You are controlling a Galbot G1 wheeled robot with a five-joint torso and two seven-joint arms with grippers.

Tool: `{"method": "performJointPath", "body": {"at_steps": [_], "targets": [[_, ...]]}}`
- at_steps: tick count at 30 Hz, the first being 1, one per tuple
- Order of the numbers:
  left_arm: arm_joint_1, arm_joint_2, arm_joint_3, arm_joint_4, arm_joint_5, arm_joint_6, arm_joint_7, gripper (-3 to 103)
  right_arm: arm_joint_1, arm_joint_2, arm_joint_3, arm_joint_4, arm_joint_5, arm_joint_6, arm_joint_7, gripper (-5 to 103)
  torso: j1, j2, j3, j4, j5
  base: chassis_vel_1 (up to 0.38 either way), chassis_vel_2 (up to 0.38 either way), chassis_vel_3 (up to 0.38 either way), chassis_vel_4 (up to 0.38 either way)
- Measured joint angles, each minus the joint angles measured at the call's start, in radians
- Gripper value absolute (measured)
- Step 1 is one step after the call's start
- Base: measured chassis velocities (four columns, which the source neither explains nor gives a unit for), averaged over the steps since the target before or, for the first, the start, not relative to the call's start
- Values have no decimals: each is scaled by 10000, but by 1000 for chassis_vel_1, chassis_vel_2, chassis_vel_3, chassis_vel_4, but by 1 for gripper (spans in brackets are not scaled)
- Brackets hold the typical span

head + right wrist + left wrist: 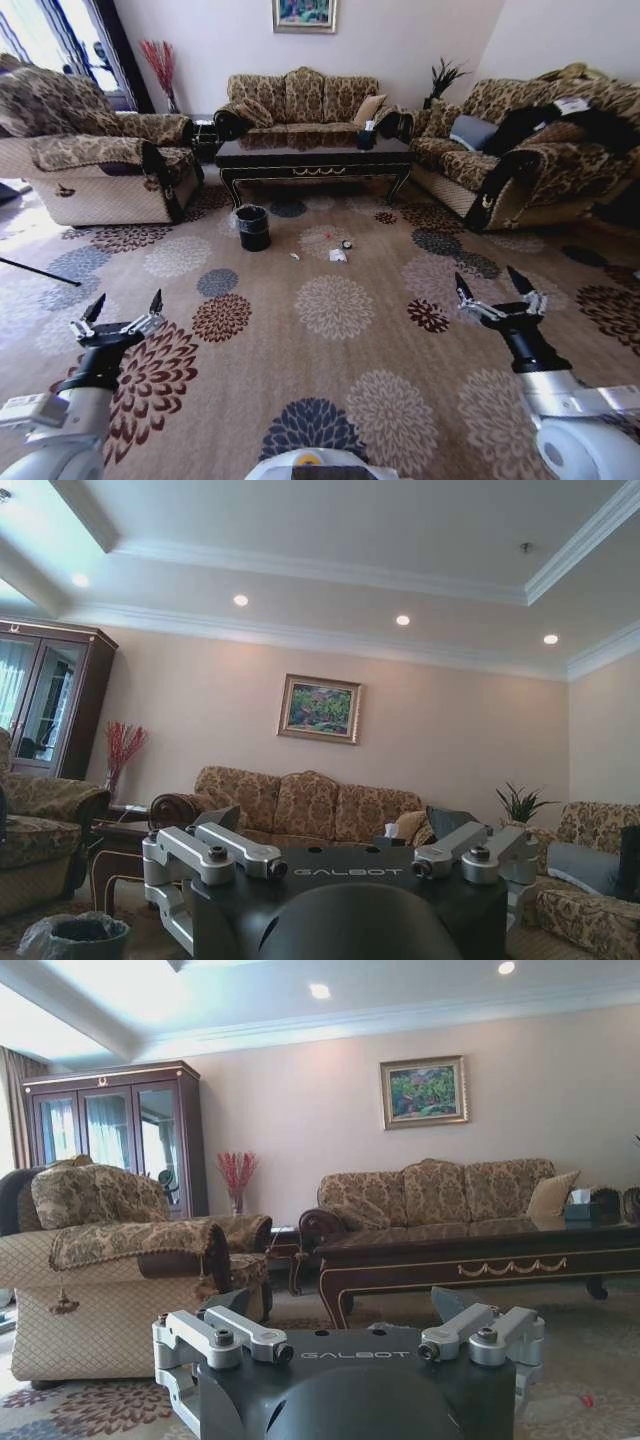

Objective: Move to the front of the table and pick up the trash from the floor, then place it into the trash bin.

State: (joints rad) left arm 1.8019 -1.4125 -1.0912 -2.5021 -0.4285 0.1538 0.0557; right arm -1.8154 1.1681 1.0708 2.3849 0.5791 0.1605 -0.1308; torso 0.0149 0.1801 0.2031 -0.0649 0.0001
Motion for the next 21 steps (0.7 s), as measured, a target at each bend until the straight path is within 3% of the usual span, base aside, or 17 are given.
{"method": "performJointPath", "body": {"at_steps": [5, 10, 17, 21], "targets": [[10, 14, -202, 0, -239, -23, -25, 100, -29, -3, 152, 159, 229, 43, -4, 100, -47, -183, -137, 0, -1, 0, 0, 0, 0], [-34, 116, -783, 2, -1027, 130, -107, 100, -37, -85, 304, 381, 559, 160, -92, 100, -107, -431, -326, 1, -2, 0, 0, 0, 0], [-59, 29, -598, 9, -674, 109, -91, 100, -46, 59, 189, 273, 436, 194, -212, 100, -146, -651, -496, 0, -1, 0, 0, 0, 0], [-244, 23, -301, 18, -34, -179, -91, 100, -68, 147, 101, -98, 220, 376, -346, 100, -146, -848, -665, -1, 0, 0, 0, 0, 0]]}}
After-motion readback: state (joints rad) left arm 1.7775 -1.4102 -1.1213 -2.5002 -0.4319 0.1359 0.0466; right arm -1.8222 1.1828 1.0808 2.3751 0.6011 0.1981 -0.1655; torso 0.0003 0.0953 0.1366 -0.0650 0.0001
